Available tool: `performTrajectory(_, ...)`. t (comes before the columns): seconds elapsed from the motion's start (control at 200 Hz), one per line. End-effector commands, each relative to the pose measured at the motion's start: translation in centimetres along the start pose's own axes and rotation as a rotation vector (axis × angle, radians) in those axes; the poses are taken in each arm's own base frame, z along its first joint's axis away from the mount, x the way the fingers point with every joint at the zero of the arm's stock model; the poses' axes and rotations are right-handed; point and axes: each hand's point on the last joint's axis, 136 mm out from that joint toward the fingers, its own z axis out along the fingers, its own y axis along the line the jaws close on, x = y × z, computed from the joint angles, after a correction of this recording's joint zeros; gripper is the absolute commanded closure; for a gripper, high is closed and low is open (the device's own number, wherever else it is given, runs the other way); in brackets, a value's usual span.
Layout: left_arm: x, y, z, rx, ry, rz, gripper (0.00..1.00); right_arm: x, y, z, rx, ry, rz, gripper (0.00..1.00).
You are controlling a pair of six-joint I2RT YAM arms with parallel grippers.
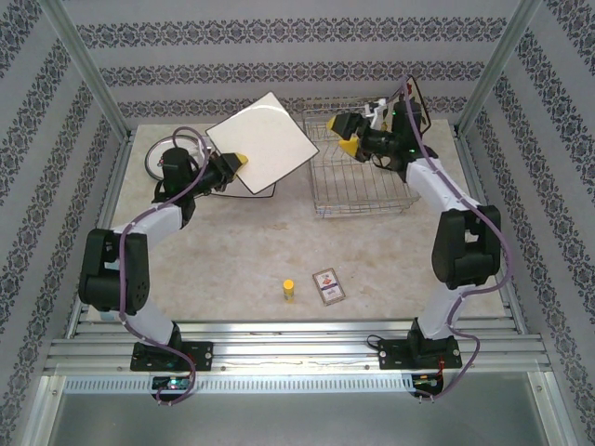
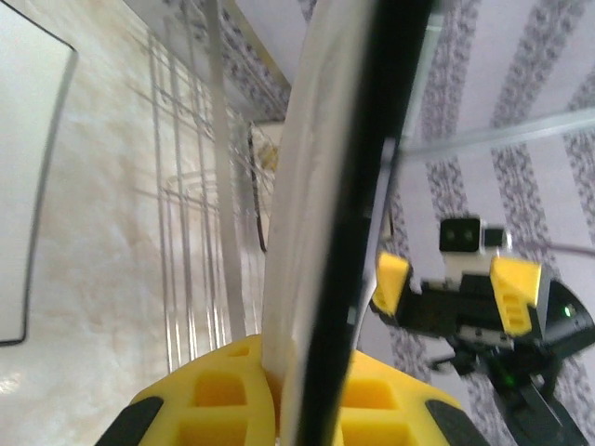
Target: Unload the plates from the dish rack
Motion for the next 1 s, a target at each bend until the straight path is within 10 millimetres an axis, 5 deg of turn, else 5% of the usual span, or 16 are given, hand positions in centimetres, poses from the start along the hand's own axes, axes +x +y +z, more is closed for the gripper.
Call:
performTrajectory(0.0, -5.0, -6.0, -3.0, 0.119, -0.288, 0.15, 1.0, 0.2, 1.3, -3.6, 0.129, -0.013, -0.121, 0.02)
performTrajectory(0.185, -7.3, -1.9, -4.8, 0.017, -0.584, 0.08, 1.0, 2.2, 2.3, -6.3, 0.18, 0.006, -0.177, 0.02)
performTrajectory(0.65, -5.8, 2.6, -1.0, 0.027, -0.754, -0.002, 1.0, 5.0, 2.8, -8.6, 0.233, 0.015, -0.202, 0.02)
performTrajectory(0.999, -5.9, 6.0, 1.5, 0.027, -0.853, -0.043, 1.0, 5.3, 1.2, -9.0, 0.309, 0.022, -0.213, 0.02)
